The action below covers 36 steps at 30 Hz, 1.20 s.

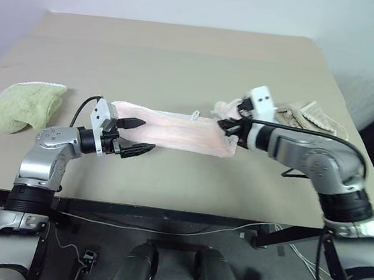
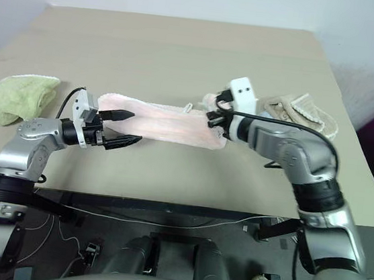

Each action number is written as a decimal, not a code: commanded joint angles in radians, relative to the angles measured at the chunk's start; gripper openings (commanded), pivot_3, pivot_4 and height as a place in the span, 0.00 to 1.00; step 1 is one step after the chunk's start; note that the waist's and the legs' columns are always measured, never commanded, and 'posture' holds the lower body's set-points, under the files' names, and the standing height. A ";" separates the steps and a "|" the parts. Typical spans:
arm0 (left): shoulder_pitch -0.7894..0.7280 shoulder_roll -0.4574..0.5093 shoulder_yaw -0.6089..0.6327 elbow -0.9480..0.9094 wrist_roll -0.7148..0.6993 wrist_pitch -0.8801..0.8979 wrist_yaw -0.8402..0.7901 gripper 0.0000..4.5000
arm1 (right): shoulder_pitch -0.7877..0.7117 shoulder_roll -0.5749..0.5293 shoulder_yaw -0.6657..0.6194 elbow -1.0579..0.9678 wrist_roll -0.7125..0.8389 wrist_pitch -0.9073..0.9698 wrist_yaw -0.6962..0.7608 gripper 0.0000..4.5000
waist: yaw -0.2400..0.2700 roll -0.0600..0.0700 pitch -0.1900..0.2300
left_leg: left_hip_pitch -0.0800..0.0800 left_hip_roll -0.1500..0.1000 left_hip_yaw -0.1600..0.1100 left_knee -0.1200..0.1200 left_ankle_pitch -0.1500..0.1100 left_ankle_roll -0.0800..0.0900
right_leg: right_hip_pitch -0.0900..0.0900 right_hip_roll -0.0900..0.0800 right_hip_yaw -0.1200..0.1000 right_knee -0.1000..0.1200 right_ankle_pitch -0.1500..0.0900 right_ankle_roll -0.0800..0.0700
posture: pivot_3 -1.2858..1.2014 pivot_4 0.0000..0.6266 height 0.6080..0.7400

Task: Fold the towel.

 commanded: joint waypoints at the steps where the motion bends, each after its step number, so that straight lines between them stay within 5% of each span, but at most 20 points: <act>1: 0.004 -0.003 0.012 -0.045 -0.007 -0.012 0.017 1.00 | -0.031 0.060 0.058 0.058 -0.133 -0.055 0.095 0.00 | 0.002 0.000 0.000 | 0.000 0.000 0.000 0.000 0.000 0.000 | 0.000 0.000 0.000 0.000 0.000 0.000 | 0.52 0.24 1.00; 12: 0.041 -0.006 0.018 -0.083 -0.015 -0.008 0.042 1.00 | -0.128 0.258 0.043 0.173 -0.313 -0.076 0.219 0.00 | 0.000 0.000 0.000 | -0.001 -0.001 0.000 0.000 0.000 0.000 | -0.002 0.000 0.000 0.001 0.000 0.000 | 0.52 0.24 1.00; 23: 0.044 -0.016 0.011 -0.089 -0.013 -0.013 0.056 1.00 | -0.104 0.339 0.051 0.215 -0.433 -0.083 0.287 0.00 | 0.000 0.000 0.000 | -0.001 -0.001 0.000 0.000 0.000 0.000 | -0.002 0.000 0.000 0.001 0.000 0.000 | 0.52 0.24 1.00; 29: 0.042 -0.021 0.009 -0.084 -0.012 -0.015 0.059 1.00 | -0.075 0.347 0.002 0.194 -0.426 -0.064 0.331 0.37 | -0.001 0.000 0.000 | -0.001 -0.001 0.000 0.000 0.000 0.000 | -0.002 0.000 0.000 0.001 0.000 0.000 | 0.52 0.24 1.00; 36: 0.047 -0.022 0.020 -0.086 -0.017 -0.010 0.071 1.00 | -0.007 0.315 -0.057 -0.058 -0.378 -0.034 0.389 0.87 | -0.001 0.000 0.000 | -0.001 -0.001 -0.001 -0.001 0.000 0.000 | -0.002 -0.001 0.000 0.001 0.000 0.000 | 0.52 0.24 1.00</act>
